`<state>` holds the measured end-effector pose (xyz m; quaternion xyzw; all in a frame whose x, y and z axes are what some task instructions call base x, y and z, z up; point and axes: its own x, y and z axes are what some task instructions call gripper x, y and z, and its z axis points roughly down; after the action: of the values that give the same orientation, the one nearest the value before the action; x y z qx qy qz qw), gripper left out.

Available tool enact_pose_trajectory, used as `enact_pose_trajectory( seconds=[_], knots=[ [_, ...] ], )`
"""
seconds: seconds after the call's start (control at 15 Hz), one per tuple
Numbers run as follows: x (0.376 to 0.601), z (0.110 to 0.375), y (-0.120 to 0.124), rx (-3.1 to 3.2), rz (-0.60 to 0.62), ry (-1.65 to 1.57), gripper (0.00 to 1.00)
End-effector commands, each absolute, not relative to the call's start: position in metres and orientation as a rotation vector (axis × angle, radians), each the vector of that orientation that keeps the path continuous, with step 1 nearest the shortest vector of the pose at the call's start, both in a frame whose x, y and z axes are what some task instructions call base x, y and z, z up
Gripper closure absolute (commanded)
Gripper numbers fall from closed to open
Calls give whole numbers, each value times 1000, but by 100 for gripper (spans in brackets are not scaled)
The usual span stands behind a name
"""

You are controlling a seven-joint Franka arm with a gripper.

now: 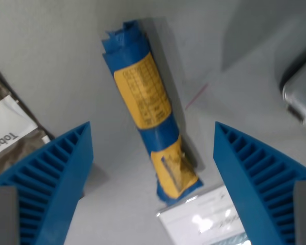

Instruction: Move above the blue bag

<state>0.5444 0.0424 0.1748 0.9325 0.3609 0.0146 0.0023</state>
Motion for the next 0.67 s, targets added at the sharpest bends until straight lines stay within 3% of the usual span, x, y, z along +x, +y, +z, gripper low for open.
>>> enact_pose_trajectory(
  seconds=[0.07, 0.67],
  knots=[
    [553, 171, 45, 2789, 31, 1405, 0],
    [556, 164, 48, 2829, 34, 1321, 0]
  ],
)
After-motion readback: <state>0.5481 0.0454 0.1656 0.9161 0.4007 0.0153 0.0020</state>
